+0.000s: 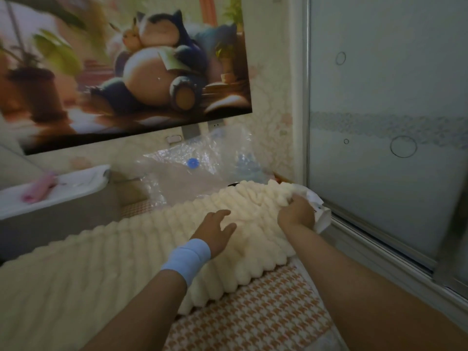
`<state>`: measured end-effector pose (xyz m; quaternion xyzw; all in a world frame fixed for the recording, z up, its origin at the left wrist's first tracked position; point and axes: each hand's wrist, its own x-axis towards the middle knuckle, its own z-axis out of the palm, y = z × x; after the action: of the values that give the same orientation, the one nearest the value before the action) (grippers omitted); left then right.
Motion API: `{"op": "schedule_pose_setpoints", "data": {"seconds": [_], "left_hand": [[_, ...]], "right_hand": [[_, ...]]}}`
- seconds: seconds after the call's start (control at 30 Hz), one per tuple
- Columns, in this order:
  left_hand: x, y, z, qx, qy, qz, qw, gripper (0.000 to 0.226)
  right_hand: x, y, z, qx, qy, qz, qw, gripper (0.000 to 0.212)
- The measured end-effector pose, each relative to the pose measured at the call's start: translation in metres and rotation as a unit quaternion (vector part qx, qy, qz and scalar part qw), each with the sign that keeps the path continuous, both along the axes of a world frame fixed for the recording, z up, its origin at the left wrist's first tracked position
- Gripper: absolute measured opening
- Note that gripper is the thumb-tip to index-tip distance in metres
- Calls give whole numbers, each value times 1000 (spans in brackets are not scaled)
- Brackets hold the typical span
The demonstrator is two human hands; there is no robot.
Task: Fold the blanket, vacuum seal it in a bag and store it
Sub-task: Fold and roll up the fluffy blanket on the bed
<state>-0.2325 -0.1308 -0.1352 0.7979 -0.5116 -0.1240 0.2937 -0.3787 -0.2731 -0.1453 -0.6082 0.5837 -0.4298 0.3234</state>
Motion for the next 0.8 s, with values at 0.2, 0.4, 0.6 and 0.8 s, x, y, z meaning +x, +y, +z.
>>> {"op": "schedule_pose_setpoints", "data": {"seconds": [0.2, 0.4, 0.6, 0.8], "left_hand": [[17, 60, 23, -146, 214, 69, 963, 44], [50, 118, 13, -166, 435, 137, 874, 60], [79, 132, -1, -126, 347, 174, 913, 88], [86, 123, 8, 154, 27, 100, 983, 85]], "right_hand": [[27, 70, 39, -264, 16, 306, 915, 34], [67, 146, 15, -138, 206, 574, 781, 59], [91, 142, 10, -223, 244, 383, 863, 47], [97, 141, -5, -118, 478, 497, 715, 65]]}}
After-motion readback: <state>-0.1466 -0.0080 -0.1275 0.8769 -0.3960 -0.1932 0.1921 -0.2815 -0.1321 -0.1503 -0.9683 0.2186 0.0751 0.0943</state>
